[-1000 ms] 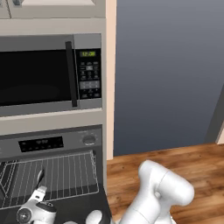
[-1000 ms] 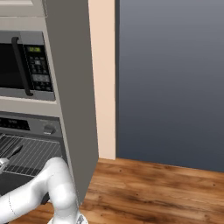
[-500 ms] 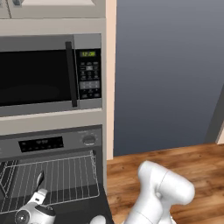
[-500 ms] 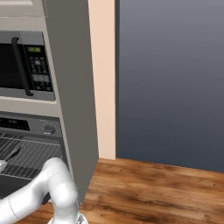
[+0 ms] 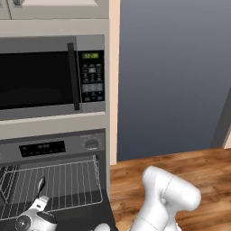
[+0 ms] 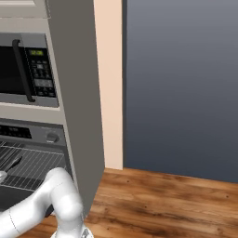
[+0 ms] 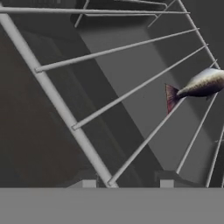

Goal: Take the fish from the oven and place it on the plate on the counter.

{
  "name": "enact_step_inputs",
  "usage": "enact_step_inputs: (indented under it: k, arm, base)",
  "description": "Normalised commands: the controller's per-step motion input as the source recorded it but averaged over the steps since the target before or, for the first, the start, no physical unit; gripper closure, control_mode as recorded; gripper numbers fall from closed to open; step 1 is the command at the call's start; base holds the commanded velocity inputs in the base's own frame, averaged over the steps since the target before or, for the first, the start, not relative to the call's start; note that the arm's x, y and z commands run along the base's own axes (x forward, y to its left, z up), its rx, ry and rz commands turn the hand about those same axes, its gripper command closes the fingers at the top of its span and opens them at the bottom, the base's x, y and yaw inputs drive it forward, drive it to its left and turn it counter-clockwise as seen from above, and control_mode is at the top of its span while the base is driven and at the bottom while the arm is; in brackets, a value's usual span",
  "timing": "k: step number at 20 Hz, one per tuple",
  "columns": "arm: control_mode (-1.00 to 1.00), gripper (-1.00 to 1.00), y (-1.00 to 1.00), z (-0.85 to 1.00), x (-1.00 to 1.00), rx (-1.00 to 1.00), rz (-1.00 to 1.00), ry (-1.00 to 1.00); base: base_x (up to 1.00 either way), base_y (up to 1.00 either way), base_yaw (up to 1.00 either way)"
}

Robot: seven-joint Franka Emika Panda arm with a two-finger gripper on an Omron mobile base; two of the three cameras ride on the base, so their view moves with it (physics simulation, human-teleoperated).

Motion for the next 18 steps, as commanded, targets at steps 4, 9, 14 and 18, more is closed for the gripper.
enact_step_inputs:
  k: [4,9,14,18]
  arm:
    - [-1.00,1.00,0.16,-0.73,-1.00,0.00,0.13,0.00]
    - [-1.00,1.00,0.19,-0.13,-0.93,0.00,0.15,0.00]
    - [-1.00,-1.00,0.07,0.03,-0.60,0.00,0.06,-0.04]
    - [-1.00,-1.00,0.01,0.64,-0.50,0.01,0.00,-0.16]
  base:
    - [0.00,0.00,0.00]
    - [0.00,0.00,0.00]
    - [0.00,0.00,0.00]
    - [0.00,0.00,0.00]
